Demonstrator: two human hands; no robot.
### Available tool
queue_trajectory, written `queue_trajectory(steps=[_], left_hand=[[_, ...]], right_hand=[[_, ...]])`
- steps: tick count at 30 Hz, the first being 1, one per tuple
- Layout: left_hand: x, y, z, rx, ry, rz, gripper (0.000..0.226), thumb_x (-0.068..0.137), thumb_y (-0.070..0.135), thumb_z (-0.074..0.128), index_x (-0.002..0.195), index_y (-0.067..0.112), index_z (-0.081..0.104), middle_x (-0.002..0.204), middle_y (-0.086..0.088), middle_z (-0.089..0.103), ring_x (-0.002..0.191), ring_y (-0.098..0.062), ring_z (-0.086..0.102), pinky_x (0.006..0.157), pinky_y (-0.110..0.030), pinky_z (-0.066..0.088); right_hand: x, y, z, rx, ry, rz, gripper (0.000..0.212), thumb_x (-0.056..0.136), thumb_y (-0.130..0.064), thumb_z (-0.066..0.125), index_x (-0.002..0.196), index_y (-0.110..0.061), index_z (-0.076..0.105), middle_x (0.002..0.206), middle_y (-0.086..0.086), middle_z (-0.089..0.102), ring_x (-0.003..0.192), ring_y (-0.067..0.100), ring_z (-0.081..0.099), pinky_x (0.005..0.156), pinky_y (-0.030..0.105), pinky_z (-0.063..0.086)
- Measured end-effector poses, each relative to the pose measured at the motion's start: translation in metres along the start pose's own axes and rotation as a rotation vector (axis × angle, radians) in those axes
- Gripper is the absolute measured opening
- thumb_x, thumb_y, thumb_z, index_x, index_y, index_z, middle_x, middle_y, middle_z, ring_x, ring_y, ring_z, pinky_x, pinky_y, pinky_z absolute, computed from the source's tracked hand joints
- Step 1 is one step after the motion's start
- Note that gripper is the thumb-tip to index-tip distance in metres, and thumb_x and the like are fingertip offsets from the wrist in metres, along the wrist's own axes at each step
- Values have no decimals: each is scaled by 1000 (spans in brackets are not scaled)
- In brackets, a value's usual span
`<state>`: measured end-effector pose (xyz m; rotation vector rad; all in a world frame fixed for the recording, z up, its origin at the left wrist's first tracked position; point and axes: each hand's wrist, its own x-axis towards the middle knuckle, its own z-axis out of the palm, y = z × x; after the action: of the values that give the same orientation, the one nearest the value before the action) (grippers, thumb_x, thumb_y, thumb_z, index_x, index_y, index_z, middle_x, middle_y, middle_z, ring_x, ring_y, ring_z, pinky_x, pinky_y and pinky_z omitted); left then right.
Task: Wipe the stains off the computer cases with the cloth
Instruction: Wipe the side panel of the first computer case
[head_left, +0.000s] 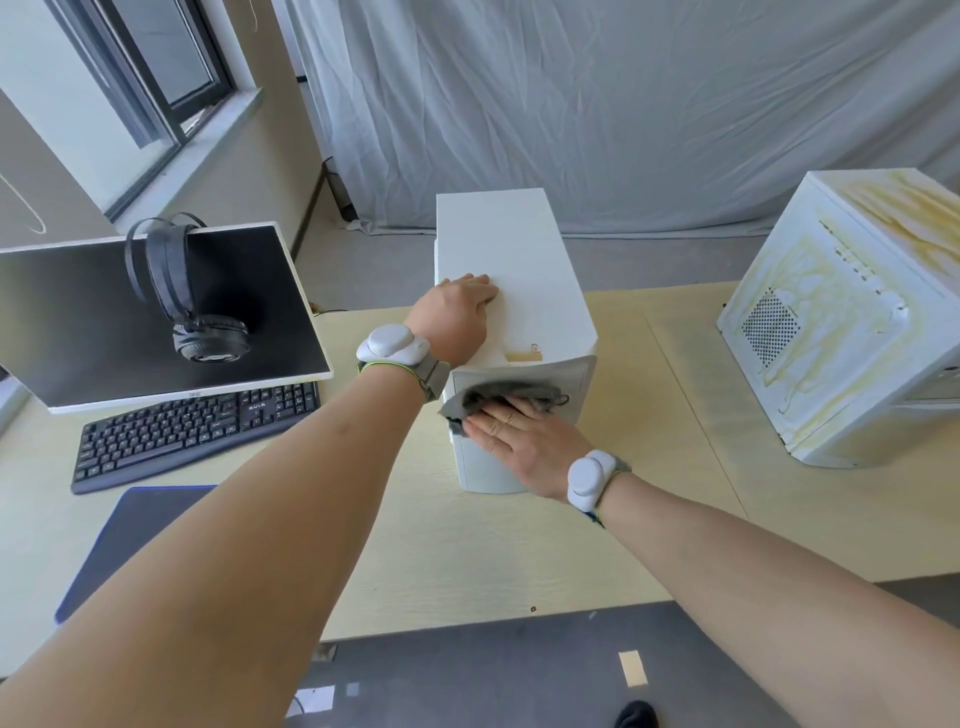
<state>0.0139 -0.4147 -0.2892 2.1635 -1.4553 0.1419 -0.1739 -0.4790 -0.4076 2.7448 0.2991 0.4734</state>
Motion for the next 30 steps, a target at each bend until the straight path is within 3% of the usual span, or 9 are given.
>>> queue_trajectory(steps=[2, 4, 10, 16, 20, 22, 25, 28, 30], left_hand=[[-1, 1, 0, -20, 23, 23, 23, 92, -2, 38, 85, -2, 60, 92, -17, 61, 90, -34, 52, 90, -41, 44], [-1, 0, 0, -26, 18, 19, 23, 93, -2, 40, 91, -3, 63, 98, -20, 62, 94, -35, 51, 90, -39, 42], [-2, 4, -3, -7, 21, -8, 26, 94, -2, 41, 99, -4, 67, 109, -22, 66, 105, -36, 54, 92, -36, 38], [-3, 7, -7, 50, -19, 17, 23, 91, -5, 38, 85, 1, 59, 86, -10, 57, 91, -33, 54, 82, -43, 46], [-4, 9, -11, 91, -64, 19, 28, 98, 1, 39, 107, 0, 66, 115, -16, 65, 111, -33, 57, 91, -40, 44], [-4, 10, -10, 111, -80, 15, 28, 97, 2, 39, 106, 2, 66, 115, -14, 65, 112, -31, 57, 90, -45, 49], [-2, 13, -13, 196, -120, 13, 21, 91, -1, 39, 88, 8, 57, 94, -4, 58, 96, -28, 55, 75, -44, 52], [-3, 27, -20, 317, -202, 5, 18, 85, -3, 40, 85, 14, 47, 90, 0, 49, 86, -27, 49, 66, -35, 39], [-8, 41, -26, 429, -210, 28, 17, 84, -1, 45, 90, 15, 48, 91, -4, 52, 86, -31, 51, 70, -35, 36]], right_hand=[[-7, -10, 11, 28, -126, -43, 50, 96, -11, 35, 141, -5, 56, 146, 9, 56, 137, 28, 48, 121, 44, 29], [-19, -16, 24, 44, -242, -89, 48, 91, -14, 46, 136, -7, 62, 141, 6, 61, 132, 25, 55, 116, 44, 39], [-25, -13, 26, 17, -336, -142, 47, 89, -16, 51, 134, -8, 63, 140, 5, 61, 133, 24, 55, 115, 39, 36], [-9, -21, 31, 80, -560, -172, 66, 110, -19, 4, 134, -7, 64, 139, 5, 63, 132, 23, 57, 111, 40, 46], [-22, -1, 20, 59, -493, -201, 50, 100, -15, 27, 121, -8, 72, 127, 3, 70, 125, 21, 62, 108, 39, 47], [-50, 15, 8, 60, -523, -199, 48, 93, -14, 31, 115, -10, 74, 122, 2, 72, 122, 22, 63, 105, 41, 50], [-91, 36, -7, 149, -679, -10, 50, 88, -6, 34, 128, -8, 64, 134, 5, 63, 132, 25, 54, 109, 44, 46], [-126, 49, -23, 358, -691, 385, 60, 90, 5, 39, 148, -9, 39, 161, 6, 31, 152, 29, 24, 120, 38, 30], [-138, 52, -40, 615, -625, 752, 54, 88, 5, 42, 133, -24, 46, 145, 2, 50, 137, 30, 47, 104, 37, 46]])
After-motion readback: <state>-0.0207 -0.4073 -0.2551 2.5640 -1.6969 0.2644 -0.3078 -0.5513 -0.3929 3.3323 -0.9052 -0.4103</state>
